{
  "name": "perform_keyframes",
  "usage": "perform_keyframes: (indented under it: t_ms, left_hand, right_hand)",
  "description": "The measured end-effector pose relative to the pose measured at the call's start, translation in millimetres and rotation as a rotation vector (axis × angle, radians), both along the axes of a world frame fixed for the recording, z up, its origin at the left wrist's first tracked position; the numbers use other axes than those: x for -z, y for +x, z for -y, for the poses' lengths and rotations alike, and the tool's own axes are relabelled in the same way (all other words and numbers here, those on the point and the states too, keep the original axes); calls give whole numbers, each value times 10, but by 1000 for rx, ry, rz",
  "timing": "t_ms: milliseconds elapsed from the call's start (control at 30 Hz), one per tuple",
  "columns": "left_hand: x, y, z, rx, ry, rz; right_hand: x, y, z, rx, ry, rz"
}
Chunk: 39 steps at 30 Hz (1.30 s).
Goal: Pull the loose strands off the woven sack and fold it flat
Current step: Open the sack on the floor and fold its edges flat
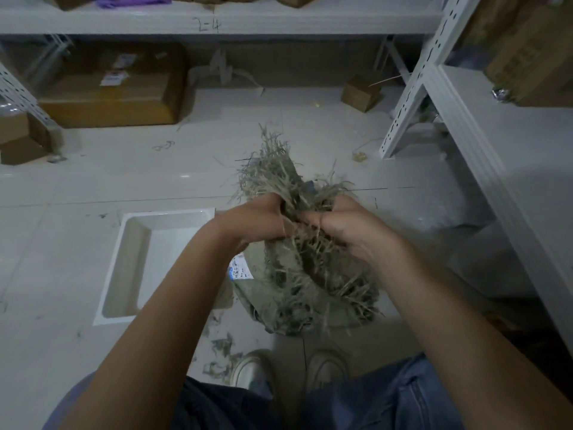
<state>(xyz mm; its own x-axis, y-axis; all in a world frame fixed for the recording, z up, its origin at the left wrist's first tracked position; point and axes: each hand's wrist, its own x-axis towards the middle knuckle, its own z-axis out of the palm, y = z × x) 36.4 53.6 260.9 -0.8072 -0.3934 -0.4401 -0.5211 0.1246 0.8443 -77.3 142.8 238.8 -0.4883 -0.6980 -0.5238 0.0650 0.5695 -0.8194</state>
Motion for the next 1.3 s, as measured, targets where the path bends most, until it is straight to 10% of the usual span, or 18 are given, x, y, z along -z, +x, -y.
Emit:
perform_keyframes:
  t_ms: [500,667,833,1067,1300]
  left_hand:
    - [-11,298,474,-832,279,-6]
    - [-78,322,405,-791,-976,425]
    - [-47,-99,-424,-133,-1523,-320]
    - [374,-65,-69,-264,-1349,393]
    - [386,272,482,-493,-1195,706]
  right_hand:
    - [-72,-442,-107,509,-156,531]
    - [-11,-461,-69,528,-161,558]
    - [67,-339,56,482,-215,609]
    - [121,-433,31,527,-122,519]
    - [144,-567,-29,647,-153,461]
